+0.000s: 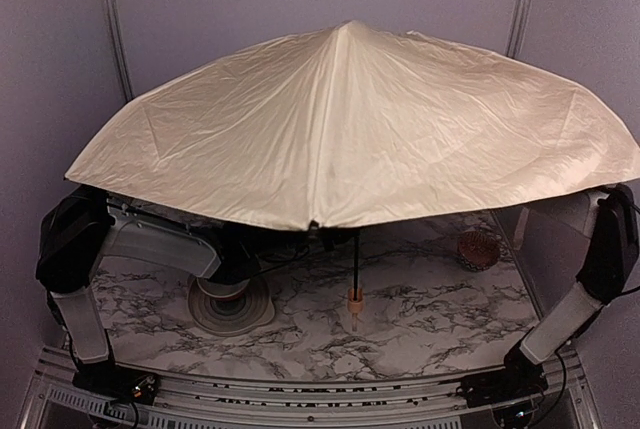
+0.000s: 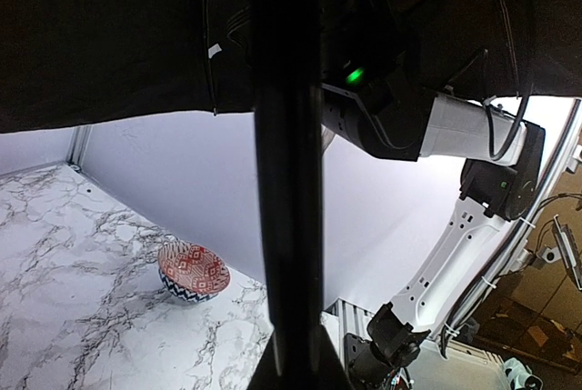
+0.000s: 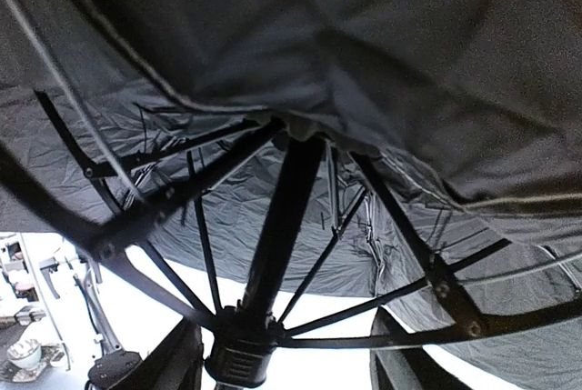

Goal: Put away the umbrella

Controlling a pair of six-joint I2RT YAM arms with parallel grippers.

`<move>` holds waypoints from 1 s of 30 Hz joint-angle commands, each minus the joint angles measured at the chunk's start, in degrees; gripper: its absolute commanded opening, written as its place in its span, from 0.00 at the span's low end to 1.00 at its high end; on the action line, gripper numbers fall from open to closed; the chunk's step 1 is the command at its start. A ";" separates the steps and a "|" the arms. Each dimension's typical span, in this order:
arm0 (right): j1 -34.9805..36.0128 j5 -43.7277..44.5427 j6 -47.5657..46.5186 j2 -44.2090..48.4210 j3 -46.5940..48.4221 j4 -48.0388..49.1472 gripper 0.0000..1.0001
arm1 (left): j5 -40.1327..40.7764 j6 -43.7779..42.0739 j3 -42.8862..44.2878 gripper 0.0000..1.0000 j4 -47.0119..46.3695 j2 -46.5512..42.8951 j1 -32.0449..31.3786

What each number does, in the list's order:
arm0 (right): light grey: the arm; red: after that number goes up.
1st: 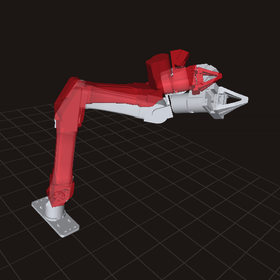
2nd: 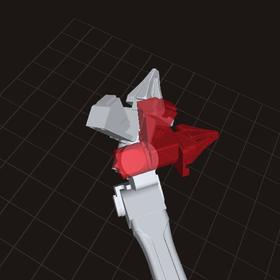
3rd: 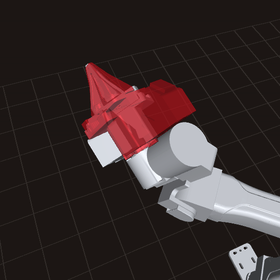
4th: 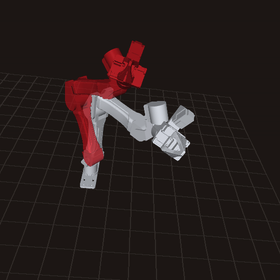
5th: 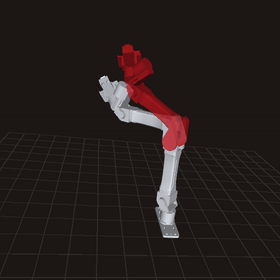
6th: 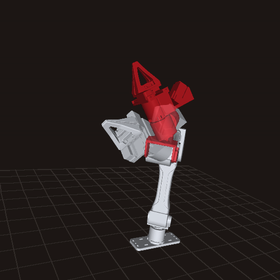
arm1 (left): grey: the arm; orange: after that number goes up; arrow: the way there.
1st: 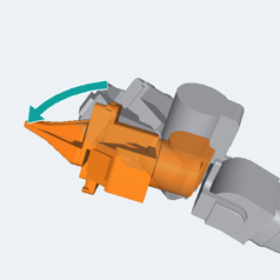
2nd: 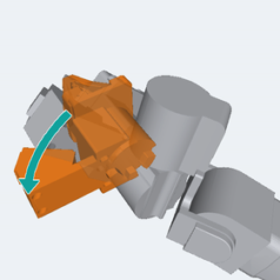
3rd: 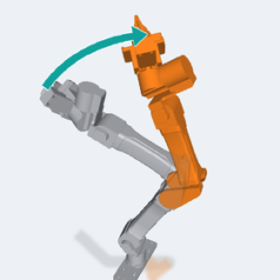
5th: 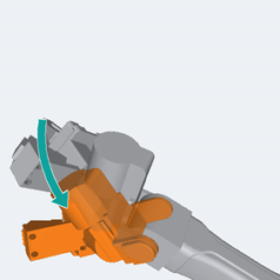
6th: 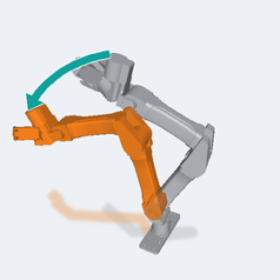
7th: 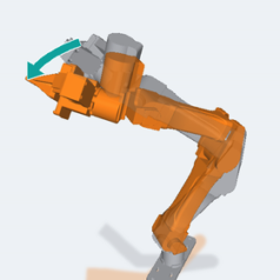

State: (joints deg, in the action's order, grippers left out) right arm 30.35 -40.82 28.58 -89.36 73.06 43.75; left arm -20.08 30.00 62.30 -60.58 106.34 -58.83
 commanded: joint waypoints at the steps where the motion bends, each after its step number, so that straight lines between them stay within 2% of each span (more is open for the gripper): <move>1: 0.02 -0.23 -0.95 -0.42 3.29 -3.27 0.54 | -0.55 -2.11 2.65 0.00 -2.15 -2.14 -0.23; 4: 0.13 0.08 -1.14 -0.06 2.73 -3.69 0.51 | -0.33 -2.81 2.56 0.00 -2.02 -2.41 -0.23; 10: 0.08 0.45 -1.07 0.84 1.57 -3.03 0.35 | 0.12 -3.69 2.47 0.00 -1.99 -2.55 -0.23; 11: 0.10 0.40 -1.13 0.91 1.56 -3.04 0.36 | 0.12 -3.76 2.47 0.00 -1.94 -2.55 -0.19; 14: 0.09 0.34 -1.12 1.03 1.42 -3.26 0.46 | 0.21 -4.20 2.47 0.00 -1.95 -2.63 -0.19; 28: 0.19 0.11 -1.54 1.80 -0.12 -3.54 0.55 | 0.83 -5.65 2.23 0.00 -1.29 -3.33 -0.23; 30: 0.19 0.63 -1.75 2.06 -0.44 -3.60 0.53 | 0.83 -5.58 2.19 0.00 -1.30 -3.34 -0.19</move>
State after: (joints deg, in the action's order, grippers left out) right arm 30.61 -41.04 27.49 -89.23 73.14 40.64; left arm -18.55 26.81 62.67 -58.15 106.32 -58.70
